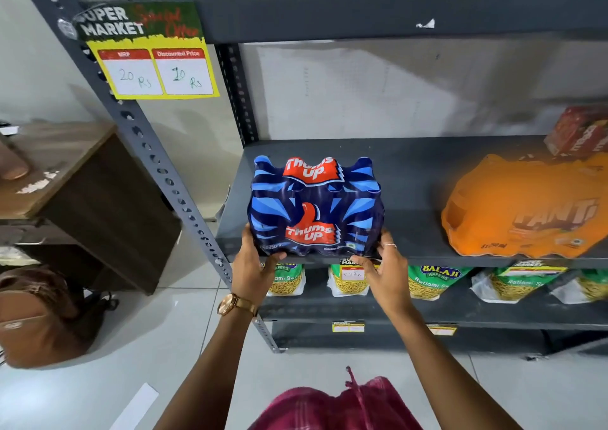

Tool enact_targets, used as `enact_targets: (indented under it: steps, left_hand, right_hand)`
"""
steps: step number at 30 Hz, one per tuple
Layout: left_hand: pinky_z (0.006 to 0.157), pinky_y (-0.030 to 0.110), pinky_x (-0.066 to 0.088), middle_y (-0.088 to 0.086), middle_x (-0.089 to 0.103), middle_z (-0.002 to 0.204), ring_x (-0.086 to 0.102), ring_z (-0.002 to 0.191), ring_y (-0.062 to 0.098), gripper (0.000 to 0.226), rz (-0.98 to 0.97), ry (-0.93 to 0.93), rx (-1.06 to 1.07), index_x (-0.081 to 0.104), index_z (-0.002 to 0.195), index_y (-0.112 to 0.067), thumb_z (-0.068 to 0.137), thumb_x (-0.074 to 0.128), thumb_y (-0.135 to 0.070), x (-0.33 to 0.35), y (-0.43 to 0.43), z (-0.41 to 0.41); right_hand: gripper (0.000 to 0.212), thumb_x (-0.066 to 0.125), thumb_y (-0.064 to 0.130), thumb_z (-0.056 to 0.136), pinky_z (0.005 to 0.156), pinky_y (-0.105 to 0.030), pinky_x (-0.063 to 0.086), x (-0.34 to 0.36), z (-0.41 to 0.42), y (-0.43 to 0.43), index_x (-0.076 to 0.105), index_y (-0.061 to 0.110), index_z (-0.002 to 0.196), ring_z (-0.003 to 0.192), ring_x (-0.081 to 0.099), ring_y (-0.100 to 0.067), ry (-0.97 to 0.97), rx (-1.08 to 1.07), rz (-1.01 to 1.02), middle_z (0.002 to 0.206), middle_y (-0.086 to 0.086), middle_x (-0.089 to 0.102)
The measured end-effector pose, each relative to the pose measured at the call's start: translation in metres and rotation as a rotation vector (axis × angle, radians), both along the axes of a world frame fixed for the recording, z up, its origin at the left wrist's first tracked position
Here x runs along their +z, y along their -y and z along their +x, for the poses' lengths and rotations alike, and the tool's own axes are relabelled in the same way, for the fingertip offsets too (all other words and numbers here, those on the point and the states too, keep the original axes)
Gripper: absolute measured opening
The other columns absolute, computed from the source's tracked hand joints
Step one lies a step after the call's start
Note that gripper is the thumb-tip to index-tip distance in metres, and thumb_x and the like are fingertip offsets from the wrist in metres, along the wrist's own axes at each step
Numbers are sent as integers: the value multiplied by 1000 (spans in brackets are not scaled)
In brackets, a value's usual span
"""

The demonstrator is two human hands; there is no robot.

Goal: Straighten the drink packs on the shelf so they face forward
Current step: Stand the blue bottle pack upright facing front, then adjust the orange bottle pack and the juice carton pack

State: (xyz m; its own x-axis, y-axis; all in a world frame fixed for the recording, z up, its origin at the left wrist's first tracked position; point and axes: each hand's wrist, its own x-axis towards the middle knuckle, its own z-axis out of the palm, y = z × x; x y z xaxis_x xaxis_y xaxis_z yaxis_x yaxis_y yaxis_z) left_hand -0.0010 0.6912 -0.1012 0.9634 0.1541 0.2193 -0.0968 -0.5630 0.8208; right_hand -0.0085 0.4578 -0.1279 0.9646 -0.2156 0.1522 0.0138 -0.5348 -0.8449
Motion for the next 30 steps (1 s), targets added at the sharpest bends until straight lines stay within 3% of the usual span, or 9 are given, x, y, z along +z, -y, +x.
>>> enact_targets:
  steps: [4,8,11,13,15,18,21,26,30]
  left_hand:
    - [93,36,53,-1,51,125,54,113,18,72,-90,23,13,27,136,-7,79,71,-6,1,4,-1]
    - [118,52,15,21,14,155,11,145,34,88,45,257,167,4,147,-15,84,57,-46,-10,46,-29]
    - [117,53,14,30,20,147,15,141,46,89,236,584,-187,7,147,-15,83,64,-39,-8,117,-53]
    - [117,50,19,25,22,149,20,142,40,89,258,594,-397,4,148,-17,85,64,-38,-3,165,-52]
    - [117,44,22,13,15,156,17,145,27,91,181,390,-450,-3,148,-19,86,58,-46,2,220,-40]
    - [120,35,7,9,12,158,12,146,22,104,143,47,-411,-11,147,-21,79,57,-59,-6,283,-16]
    - [119,33,-3,19,43,144,32,139,31,95,227,-33,-287,15,146,-8,77,61,-54,-18,314,2]
    - [119,42,9,5,72,87,61,102,27,69,130,-13,-129,50,118,3,72,63,-48,-18,326,-1]
    - [95,56,43,6,61,76,56,88,29,44,34,-23,-92,51,89,-5,71,63,-43,-9,320,-9]
  right_hand:
    - [67,74,23,80,96,-41,54,11,-1,2,41,15,138,117,62,-27,-31,75,6,127,-10,65]
    - [87,79,35,73,110,-31,40,31,-22,26,33,18,145,135,44,-17,99,99,81,147,-5,46]
    - [65,74,38,77,101,-32,45,43,-47,81,45,10,129,118,53,-30,462,-248,112,129,-12,51]
    - [74,74,44,76,101,-38,43,43,-54,134,41,3,128,116,49,-38,635,-443,102,127,-14,45]
    - [96,76,56,68,112,-43,34,33,-53,208,29,14,139,131,39,-32,531,-545,106,141,-11,36]
    - [129,81,66,48,119,-57,16,14,-38,307,16,20,150,147,19,-35,56,-391,11,156,-13,29]
    - [108,67,81,53,120,-52,5,2,-20,353,41,16,137,145,24,-41,-140,-69,-167,140,-14,54]
    - [95,46,84,68,109,-41,30,-5,-18,349,54,1,115,127,48,-46,-112,-39,-108,115,-20,69]
    - [73,65,52,77,95,-47,48,1,-12,343,53,0,127,141,30,-45,-105,6,-136,136,-30,53]
